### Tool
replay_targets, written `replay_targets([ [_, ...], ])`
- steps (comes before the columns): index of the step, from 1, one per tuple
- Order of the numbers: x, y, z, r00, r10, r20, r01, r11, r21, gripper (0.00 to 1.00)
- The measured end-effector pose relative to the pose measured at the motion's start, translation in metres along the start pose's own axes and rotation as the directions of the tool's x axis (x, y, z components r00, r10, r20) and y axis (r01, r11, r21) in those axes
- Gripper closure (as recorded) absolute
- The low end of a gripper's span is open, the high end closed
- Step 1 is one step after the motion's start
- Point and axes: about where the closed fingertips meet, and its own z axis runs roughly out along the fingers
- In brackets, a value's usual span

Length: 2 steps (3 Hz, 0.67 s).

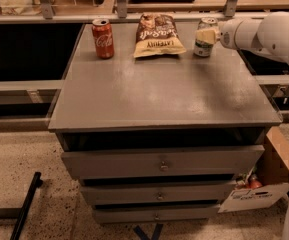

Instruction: Move 7up can near coke can

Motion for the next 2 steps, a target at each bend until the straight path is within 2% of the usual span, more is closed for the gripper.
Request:
replay_targets([
  [1,0.002,0.0,-0.003,1.0,0.003,0.011,-0.003,1.0,-0.003,0.64],
  [2,-0.004,0.001,-0.015,0.999,-0.003,0.041,0.004,0.9997,-0.026,0.88],
])
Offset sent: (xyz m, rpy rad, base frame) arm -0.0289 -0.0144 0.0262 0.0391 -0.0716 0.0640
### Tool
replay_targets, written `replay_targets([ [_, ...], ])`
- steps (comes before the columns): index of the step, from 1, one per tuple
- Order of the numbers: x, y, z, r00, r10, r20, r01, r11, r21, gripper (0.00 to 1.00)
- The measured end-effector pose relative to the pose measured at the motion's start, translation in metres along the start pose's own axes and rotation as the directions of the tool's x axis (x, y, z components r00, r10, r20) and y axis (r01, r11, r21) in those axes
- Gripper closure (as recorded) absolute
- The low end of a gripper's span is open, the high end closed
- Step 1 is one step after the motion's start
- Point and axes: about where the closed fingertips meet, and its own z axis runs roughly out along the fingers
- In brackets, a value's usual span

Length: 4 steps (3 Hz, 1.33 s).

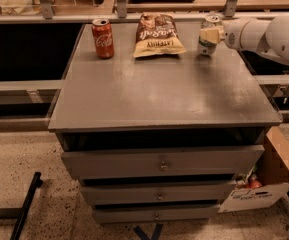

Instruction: Move 7up can near coke can

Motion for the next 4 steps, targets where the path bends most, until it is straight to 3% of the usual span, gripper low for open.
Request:
replay_targets([
  [1,-0.019,0.012,-0.014,0.999,-0.029,0.045,0.031,0.998,-0.055,1.0],
  [2,-0.047,0.048,-0.023,0.992,-0.086,0.094,0.1,0.9817,-0.162,1.0],
  [3,-0.071,0.1,-0.019,0.983,-0.126,0.13,0.163,0.932,-0.324,1.0],
  [4,-0.079,0.149,-0.008,0.976,-0.173,0.136,0.217,0.8553,-0.47,1.0],
])
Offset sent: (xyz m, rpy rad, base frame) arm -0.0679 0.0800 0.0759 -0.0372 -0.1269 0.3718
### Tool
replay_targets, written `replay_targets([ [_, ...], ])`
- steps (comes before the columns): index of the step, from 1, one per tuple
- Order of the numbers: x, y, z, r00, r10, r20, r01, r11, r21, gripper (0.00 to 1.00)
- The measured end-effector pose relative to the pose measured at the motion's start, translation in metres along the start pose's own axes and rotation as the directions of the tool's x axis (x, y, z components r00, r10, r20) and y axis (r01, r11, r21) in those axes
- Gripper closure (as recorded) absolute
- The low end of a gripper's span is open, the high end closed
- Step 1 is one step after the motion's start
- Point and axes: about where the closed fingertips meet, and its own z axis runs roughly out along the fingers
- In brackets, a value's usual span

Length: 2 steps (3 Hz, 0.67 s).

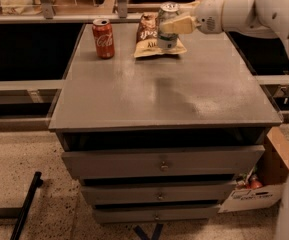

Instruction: Move 7up can near coke can

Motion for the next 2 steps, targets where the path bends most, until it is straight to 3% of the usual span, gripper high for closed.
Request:
replay_targets([
  [1,-0.01,0.029,0.028,1.0,-0.027,-0.006,0.026,0.9896,-0.142,1.0],
  [2,-0.017,0.046,0.047,0.999,-0.042,-0.008,0.039,0.9763,-0.213,1.0],
])
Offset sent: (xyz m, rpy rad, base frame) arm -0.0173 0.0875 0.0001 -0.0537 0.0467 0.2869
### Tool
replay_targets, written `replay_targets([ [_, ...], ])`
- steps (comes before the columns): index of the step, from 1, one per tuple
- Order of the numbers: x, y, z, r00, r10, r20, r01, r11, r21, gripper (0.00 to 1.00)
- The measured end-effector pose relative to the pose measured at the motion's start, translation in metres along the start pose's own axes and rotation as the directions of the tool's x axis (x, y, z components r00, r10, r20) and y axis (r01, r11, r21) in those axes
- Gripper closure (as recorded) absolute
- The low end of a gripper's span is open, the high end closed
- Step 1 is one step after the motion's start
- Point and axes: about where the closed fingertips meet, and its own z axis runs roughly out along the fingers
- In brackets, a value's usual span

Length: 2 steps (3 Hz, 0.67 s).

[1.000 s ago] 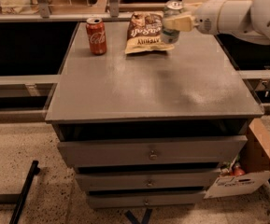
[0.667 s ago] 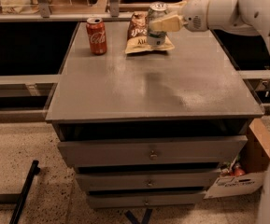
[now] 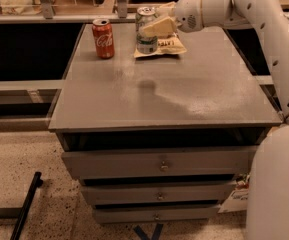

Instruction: Move 7up can near coke can

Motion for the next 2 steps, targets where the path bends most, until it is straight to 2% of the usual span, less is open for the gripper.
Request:
replay_targets([
  [1,-0.002,-0.002,0.016,1.0,0.018,-0.002,-0.018,0.9998,-0.011,0.97],
  [2,0.0,-0.007,0.03,0.996,0.077,0.039,-0.078,0.9969,0.013,0.79],
])
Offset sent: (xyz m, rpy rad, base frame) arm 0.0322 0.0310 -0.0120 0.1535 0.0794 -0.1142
